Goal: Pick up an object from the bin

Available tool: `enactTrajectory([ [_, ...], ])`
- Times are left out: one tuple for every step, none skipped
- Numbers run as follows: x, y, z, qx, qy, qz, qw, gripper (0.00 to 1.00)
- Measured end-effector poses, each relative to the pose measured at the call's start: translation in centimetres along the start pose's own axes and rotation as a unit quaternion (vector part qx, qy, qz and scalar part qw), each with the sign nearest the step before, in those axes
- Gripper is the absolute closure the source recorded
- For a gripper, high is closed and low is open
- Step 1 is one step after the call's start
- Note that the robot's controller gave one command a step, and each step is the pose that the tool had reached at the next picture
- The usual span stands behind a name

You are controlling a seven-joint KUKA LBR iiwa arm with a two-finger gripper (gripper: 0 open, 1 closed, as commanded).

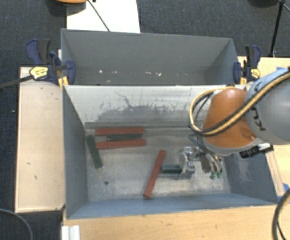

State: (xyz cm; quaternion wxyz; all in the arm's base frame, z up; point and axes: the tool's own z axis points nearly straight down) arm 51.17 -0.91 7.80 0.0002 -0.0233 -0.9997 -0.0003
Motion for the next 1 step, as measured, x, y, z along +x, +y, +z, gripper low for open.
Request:
enactTrajectory([
  [-4.13, -1.54, -12.43, 0.0, -0.0016, -0.034, 0.9994, 1.0],
])
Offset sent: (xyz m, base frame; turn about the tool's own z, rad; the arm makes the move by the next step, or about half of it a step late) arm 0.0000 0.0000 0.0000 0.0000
